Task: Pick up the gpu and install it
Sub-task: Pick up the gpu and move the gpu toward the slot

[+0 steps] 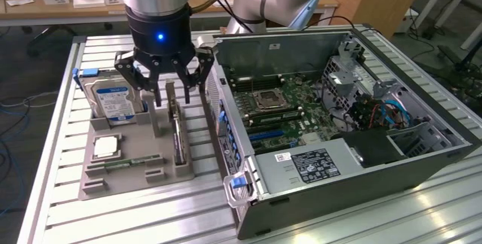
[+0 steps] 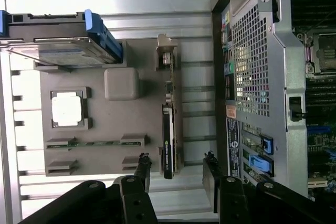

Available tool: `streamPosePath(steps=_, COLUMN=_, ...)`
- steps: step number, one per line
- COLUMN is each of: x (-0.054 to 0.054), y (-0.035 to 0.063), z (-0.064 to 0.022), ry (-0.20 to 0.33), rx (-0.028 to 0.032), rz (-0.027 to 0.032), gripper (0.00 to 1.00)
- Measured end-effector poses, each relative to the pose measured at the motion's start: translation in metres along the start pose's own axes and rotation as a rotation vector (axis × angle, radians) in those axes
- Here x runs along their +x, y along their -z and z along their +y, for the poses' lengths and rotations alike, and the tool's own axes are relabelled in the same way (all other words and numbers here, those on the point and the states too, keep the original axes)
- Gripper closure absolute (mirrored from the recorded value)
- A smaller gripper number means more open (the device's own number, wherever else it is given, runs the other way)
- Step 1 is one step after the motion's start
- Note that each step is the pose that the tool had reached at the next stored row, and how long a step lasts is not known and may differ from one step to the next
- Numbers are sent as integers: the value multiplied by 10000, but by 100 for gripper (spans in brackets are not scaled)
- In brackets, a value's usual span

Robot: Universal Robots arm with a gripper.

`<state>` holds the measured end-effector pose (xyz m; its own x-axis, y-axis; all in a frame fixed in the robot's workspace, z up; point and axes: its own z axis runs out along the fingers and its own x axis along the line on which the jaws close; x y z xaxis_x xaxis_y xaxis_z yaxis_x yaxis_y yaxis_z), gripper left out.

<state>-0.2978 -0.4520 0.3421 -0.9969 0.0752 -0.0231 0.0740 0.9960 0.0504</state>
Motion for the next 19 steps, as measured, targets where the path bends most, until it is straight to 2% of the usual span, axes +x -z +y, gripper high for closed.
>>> streamPosePath(steps=19, x=2, y=-94, z=-5, ry=0, rx=0, rz=0, gripper=47)
